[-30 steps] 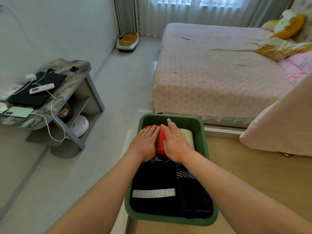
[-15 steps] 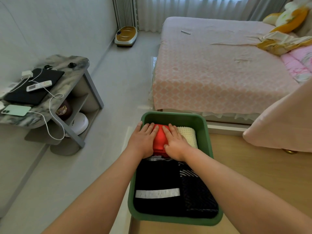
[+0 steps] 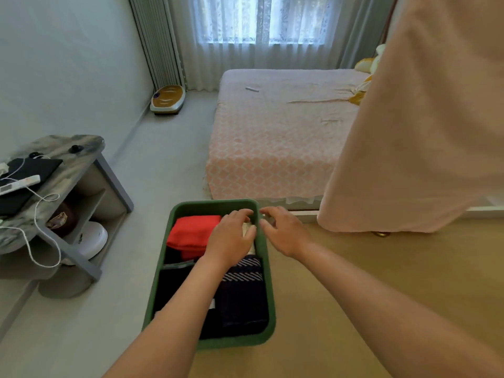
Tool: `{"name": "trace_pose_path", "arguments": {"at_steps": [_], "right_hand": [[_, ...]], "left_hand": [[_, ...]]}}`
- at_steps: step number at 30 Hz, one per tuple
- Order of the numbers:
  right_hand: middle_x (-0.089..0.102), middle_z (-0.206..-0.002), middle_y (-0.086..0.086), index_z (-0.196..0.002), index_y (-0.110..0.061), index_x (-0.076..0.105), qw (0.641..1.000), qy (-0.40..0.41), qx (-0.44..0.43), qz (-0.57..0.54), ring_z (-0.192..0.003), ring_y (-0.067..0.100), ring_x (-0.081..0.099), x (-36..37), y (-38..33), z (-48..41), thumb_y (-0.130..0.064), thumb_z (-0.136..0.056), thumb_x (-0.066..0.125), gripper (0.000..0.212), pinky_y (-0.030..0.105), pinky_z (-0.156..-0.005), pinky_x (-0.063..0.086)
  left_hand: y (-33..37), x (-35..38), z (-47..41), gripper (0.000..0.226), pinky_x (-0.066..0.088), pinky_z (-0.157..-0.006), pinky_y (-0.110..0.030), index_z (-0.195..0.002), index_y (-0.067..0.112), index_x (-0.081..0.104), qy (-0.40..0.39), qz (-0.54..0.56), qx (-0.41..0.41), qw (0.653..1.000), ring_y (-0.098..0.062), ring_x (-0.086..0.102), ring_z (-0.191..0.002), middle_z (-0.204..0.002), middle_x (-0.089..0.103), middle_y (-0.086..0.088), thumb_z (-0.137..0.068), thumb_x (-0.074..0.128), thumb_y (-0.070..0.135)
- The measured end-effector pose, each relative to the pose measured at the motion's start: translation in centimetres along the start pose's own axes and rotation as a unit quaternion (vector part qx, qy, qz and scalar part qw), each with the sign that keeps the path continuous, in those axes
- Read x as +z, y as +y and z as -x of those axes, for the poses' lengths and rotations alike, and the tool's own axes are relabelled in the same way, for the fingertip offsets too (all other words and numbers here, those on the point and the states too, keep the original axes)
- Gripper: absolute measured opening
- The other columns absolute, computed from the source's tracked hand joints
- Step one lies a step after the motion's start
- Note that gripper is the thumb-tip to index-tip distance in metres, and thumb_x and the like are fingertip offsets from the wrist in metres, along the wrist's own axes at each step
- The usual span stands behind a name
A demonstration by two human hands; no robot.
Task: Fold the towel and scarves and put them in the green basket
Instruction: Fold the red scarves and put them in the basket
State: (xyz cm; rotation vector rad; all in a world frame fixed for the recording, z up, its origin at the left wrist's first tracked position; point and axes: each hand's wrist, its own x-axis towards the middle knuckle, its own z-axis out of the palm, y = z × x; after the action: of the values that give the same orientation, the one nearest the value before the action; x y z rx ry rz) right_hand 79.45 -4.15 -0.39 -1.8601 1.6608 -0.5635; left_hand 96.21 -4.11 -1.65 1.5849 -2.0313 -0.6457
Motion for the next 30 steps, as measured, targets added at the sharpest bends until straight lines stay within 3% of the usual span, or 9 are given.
{"name": "trace_pose_path", "arguments": {"at_steps": [5,16,23,30], "right_hand": [[0.055,-0.13,-0.003,-0.133,-0.023,0.058,0.997,0.067,0.032,0.002,-0.116,0.015,0.057,-9.1,11.1,7.9,-0.036,-0.098,0.051,0.038,0.035,-0.1,0.046],[0.058,-0.129,-0.001,-0.131,-0.022,0.06,0.977,0.137,0.163,0.022,-0.11,0.014,0.059,-30.0,36.5,28.8,-0.033,-0.098,0.054,0.035,0.028,-0.096,0.045],[0.057,-0.131,0.0,-0.131,-0.023,0.059,0.95,0.159,0.266,0.046,-0.111,0.017,0.059,-38.2,48.9,35.7,-0.032,-0.097,0.052,0.036,0.031,-0.098,0.045],[0.049,-0.14,0.003,-0.135,-0.022,0.056,0.925,0.143,0.346,0.069,-0.119,0.019,0.055,-44.5,60.7,38.9,-0.028,-0.096,0.05,0.04,0.03,-0.101,0.042]], "left_hand": [[12.2,8.8,0.5,0.044,0.048,-0.096,-0.036,-0.136,0.026,0.049,-0.026,0.017,0.037,0.999,-0.01,0.054,-0.109,-0.118,0.06,0.009,-0.094,0.053,0.037],[40.7,32.7,3.5,0.041,0.046,-0.096,-0.034,-0.133,0.028,0.051,-0.155,0.036,0.115,0.981,-0.016,0.058,-0.107,-0.12,0.061,0.007,-0.093,0.055,0.035],[53.0,43.8,1.4,0.041,0.046,-0.096,-0.037,-0.134,0.03,0.049,-0.229,0.014,0.175,0.958,-0.016,0.057,-0.109,-0.122,0.059,0.008,-0.094,0.053,0.038],[62.0,55.2,-3.3,0.04,0.047,-0.095,-0.036,-0.135,0.03,0.047,-0.278,0.02,0.185,0.943,-0.016,0.056,-0.111,-0.125,0.056,0.008,-0.096,0.049,0.037]]}}
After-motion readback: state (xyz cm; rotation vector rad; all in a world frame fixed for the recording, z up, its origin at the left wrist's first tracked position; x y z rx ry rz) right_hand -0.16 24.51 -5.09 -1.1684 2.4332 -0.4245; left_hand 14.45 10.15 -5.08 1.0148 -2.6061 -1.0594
